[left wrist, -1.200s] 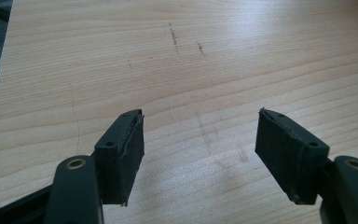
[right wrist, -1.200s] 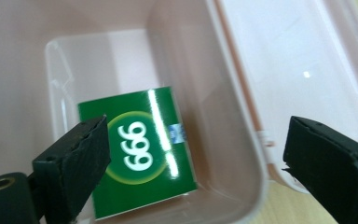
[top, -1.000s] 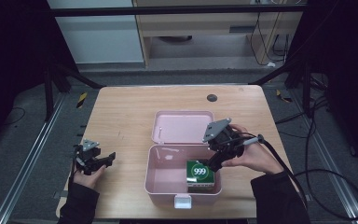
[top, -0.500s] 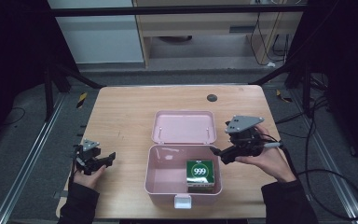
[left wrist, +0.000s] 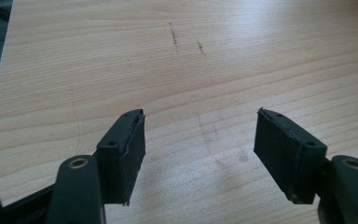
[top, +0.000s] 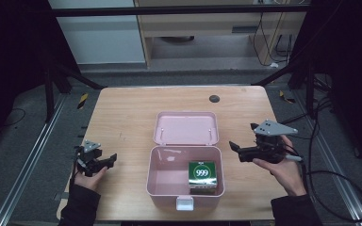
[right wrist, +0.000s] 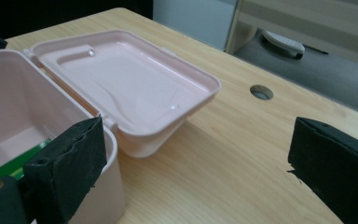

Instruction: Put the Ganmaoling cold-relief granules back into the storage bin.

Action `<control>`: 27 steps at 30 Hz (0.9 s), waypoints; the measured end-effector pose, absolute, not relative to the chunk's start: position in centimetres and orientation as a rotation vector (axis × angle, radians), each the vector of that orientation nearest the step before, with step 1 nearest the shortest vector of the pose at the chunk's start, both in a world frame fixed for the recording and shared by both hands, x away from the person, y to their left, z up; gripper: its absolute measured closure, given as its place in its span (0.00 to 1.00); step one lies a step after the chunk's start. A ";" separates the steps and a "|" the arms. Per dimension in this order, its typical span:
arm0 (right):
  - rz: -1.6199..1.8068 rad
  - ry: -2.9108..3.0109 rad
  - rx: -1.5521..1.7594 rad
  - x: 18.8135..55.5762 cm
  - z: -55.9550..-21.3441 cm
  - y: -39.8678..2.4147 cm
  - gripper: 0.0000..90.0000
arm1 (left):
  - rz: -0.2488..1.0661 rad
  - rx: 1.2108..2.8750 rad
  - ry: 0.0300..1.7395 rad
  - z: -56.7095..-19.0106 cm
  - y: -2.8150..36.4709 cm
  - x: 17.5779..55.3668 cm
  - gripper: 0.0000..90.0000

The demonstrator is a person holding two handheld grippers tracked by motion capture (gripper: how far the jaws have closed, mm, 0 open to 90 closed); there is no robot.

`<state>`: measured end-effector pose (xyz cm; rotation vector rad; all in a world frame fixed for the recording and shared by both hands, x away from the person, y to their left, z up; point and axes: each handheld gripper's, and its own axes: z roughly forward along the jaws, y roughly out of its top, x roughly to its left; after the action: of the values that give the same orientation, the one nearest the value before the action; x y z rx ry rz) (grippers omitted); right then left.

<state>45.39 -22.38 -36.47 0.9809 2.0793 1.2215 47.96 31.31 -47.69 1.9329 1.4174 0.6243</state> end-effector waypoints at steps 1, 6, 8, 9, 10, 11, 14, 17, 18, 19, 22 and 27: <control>1.218 2.059 1.019 45.4 -37.1 -22.8 0.05 | 0.625 1.933 1.417 -47.7 31.3 48.0 0.39; 1.158 2.004 1.098 45.8 -38.5 -23.7 0.05 | 0.620 1.931 1.411 -47.6 31.3 47.9 0.43; 1.150 2.003 1.111 45.9 -38.9 -23.8 0.05 | 0.620 1.931 1.410 -47.6 31.3 47.9 0.45; 1.120 2.020 1.124 46.1 -39.7 -24.0 0.05 | 0.620 1.933 1.411 -47.6 31.3 47.9 0.45; 1.120 2.020 1.124 46.1 -39.7 -24.0 0.05 | 0.620 1.933 1.411 -47.6 31.3 47.9 0.46; 1.093 2.031 1.141 46.4 -40.6 -24.3 0.05 | 0.618 1.934 1.411 -47.6 31.3 47.9 0.46; 1.070 2.041 1.173 46.6 -41.5 -24.6 0.05 | 0.614 1.937 1.410 -47.6 31.3 47.9 0.47; 1.044 2.046 1.207 46.9 -42.7 -25.2 0.04 | 0.624 1.940 1.410 -47.7 31.3 47.9 0.47; 1.035 2.046 1.211 47.0 -43.0 -25.4 0.04 | 0.623 1.941 1.410 -47.7 31.3 47.9 0.47; 1.029 2.043 1.222 47.1 -43.3 -25.5 0.04 | 0.626 1.942 1.409 -47.7 31.2 47.9 0.46; 1.002 2.046 1.255 47.3 -44.5 -26.2 0.04 | 0.637 1.949 1.408 -47.8 31.2 47.9 0.44; 0.975 2.056 1.285 47.6 -45.5 -26.7 0.03 | 0.648 1.950 1.414 -47.9 31.2 47.9 0.41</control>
<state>47.60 -26.68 -45.47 1.2850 2.0563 0.9751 47.92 31.24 -47.86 1.9502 1.4139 0.6484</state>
